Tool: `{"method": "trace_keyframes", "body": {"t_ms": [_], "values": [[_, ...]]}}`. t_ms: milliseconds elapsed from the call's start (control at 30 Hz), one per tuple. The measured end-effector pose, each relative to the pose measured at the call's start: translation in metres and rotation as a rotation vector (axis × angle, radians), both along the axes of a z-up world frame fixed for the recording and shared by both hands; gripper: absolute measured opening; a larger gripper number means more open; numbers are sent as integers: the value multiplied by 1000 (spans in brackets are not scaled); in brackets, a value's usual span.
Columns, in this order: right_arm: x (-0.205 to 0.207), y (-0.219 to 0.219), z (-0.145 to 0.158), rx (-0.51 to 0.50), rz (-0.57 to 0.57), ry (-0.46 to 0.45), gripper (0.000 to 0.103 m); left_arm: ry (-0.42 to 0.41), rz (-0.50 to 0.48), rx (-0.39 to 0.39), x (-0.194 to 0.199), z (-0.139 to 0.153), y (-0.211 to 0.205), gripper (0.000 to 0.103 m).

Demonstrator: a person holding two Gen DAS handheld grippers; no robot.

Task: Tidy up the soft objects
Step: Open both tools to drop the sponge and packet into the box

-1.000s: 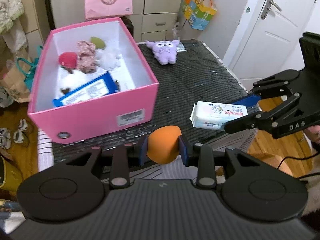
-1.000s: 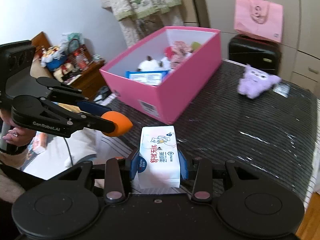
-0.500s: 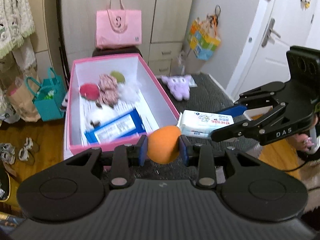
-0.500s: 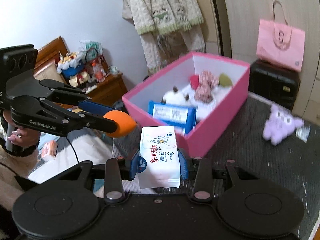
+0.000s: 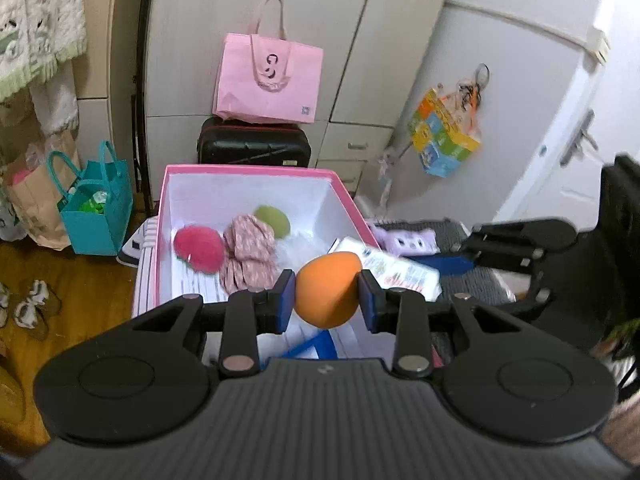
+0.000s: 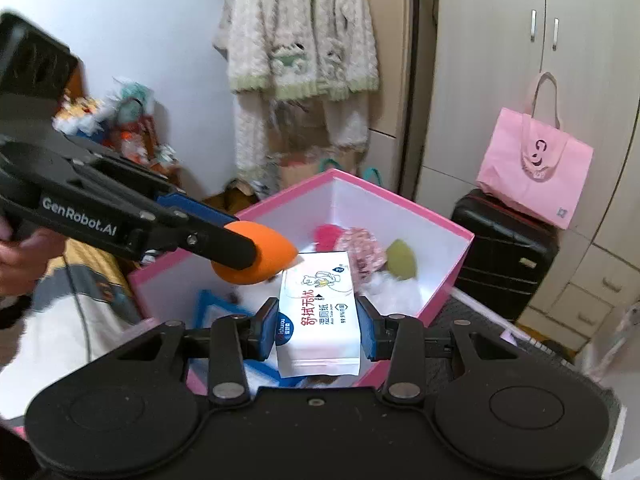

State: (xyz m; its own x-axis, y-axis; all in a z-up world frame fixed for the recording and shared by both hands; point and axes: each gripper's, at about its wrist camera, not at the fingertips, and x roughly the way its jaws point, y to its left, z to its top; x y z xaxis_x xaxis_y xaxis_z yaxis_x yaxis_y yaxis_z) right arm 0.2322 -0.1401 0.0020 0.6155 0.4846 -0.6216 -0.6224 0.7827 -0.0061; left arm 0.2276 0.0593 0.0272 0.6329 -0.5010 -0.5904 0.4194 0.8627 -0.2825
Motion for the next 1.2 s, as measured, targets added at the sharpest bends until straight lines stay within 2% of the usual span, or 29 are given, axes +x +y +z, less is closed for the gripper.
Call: {"method": "trace_keyframes", "body": {"t_ms": [100,500,567,633,700,867,1200], "values": [[21,7,-10,-34,8,30,46,29,22,-37,23,-9,4,33],[53,32,-41,-118,81,72,46,102,10,-44,65,-40,-9,34],[52,34,-41,-137,76,49,49,98,1,-36,67,-42,-14,35],[51,33,-39,-134,63,32,57,98,6,-31,68,-43,-17,38],[46,28,-33,-112,55,19,61,94,1,-24,67,-42,-19,40],[25,4,-17,-43,49,7,62,41,0,-6,47,-30,-14,47],[-27,-48,13,90,16,24,62,-43,-3,99,-12,10,-3,53]]}}
